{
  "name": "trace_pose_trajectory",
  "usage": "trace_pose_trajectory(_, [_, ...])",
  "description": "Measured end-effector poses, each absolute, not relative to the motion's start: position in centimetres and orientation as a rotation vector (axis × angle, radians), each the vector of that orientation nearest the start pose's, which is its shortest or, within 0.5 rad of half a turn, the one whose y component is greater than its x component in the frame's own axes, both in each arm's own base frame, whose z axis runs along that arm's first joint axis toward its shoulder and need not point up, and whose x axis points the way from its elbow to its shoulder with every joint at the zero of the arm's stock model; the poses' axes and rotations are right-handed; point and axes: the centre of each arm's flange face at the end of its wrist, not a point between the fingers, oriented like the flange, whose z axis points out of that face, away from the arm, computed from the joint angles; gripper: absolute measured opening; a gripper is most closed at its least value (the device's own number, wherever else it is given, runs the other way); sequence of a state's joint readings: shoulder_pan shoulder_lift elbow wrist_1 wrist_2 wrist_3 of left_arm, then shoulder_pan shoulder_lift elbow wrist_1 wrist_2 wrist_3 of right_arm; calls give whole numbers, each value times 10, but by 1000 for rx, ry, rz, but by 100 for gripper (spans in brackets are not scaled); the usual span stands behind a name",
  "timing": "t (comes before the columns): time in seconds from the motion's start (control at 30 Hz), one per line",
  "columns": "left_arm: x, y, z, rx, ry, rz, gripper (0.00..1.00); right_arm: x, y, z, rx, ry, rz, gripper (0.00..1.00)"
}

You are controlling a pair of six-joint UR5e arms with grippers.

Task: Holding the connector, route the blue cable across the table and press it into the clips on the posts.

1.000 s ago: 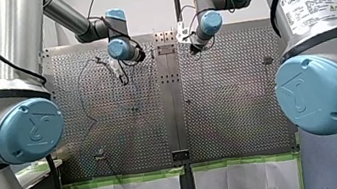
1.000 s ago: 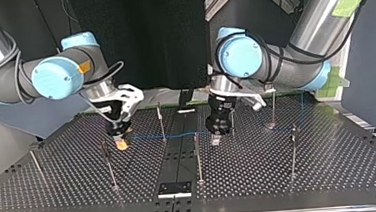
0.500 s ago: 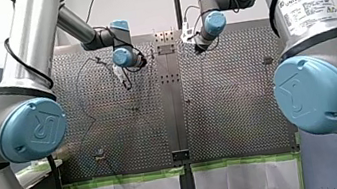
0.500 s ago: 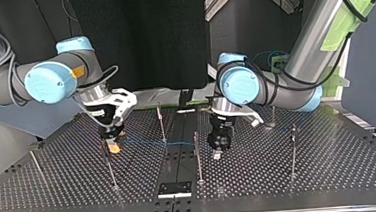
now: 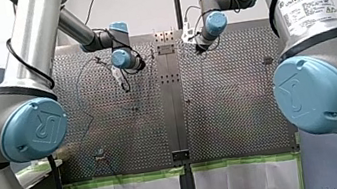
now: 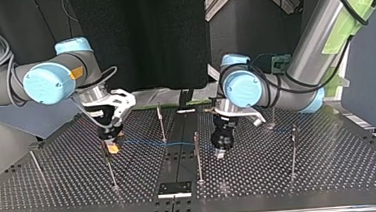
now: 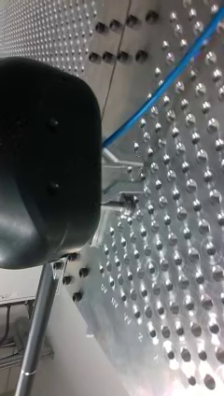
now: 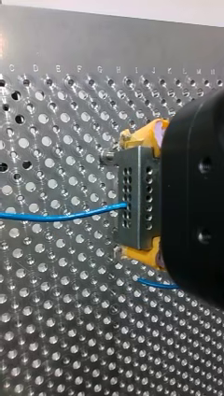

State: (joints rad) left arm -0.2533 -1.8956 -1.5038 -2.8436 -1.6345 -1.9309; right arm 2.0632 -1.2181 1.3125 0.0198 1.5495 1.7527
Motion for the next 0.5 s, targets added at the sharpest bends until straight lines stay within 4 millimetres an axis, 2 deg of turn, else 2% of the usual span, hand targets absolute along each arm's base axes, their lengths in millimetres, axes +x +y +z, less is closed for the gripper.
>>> trace_pose_trajectory(0.03, [565, -278, 369, -134, 1550, -435, 72, 415, -486, 414, 1628, -1161, 1617, 0])
trace_pose_trajectory(0.1, [563, -278, 367, -134, 1569, -418, 100, 416, -485, 414, 1630, -1158, 1617, 0])
trace_pose_trajectory(0.27, [554, -276, 363, -136, 1616, -354, 100, 418, -484, 414, 1635, -1149, 1616, 0])
trace_pose_trajectory(0.5, [526, -268, 361, -157, 1674, -325, 100, 419, -483, 415, 1645, -1130, 1617, 0])
